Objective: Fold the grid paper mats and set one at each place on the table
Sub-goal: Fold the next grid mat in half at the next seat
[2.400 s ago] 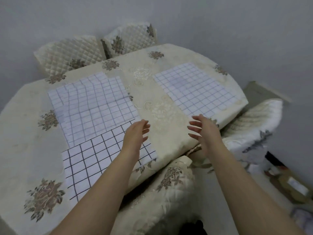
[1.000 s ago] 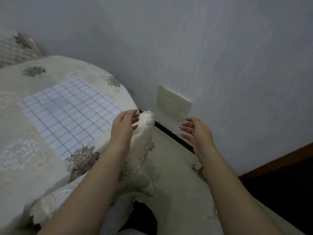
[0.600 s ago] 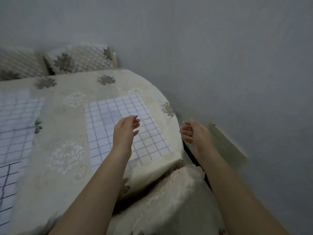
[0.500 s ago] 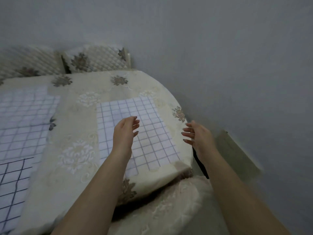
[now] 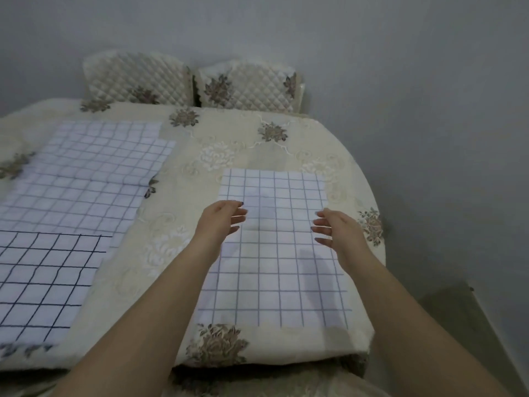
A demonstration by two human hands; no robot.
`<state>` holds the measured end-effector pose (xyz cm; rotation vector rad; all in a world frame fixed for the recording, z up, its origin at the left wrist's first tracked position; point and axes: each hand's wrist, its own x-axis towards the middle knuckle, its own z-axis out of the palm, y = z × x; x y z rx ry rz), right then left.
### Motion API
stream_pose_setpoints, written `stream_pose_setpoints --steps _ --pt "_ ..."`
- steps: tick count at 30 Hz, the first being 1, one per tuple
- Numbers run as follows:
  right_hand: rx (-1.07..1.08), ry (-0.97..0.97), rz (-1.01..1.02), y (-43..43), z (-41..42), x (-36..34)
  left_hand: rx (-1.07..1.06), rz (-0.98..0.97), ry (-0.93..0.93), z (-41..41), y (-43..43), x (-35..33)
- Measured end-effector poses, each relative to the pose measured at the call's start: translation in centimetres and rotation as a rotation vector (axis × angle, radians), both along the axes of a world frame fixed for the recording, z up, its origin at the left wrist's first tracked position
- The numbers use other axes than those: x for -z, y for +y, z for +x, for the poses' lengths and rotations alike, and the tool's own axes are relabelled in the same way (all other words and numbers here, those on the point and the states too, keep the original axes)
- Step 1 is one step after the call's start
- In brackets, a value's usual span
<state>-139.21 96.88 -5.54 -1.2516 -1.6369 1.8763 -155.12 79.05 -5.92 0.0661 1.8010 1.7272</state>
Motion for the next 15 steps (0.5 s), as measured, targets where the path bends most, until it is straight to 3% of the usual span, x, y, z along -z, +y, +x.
stream_pose_setpoints --steps 6,10,15 --pt "-0.178 -0.087 -0.017 5.4 -5.0 1.7 0.164 -0.146 0.08 -3.9 5.3 1.0" --pt "-0.345 -0.167 0.08 8.9 -8.5 3.5 0.248 -0.264 0.21 -7.3 8.6 2.8" --pt "-0.468 -0.289 0.302 13.3 -13.6 5.9 0.447 -0.548 0.585 -11.4 12.6 5.8"
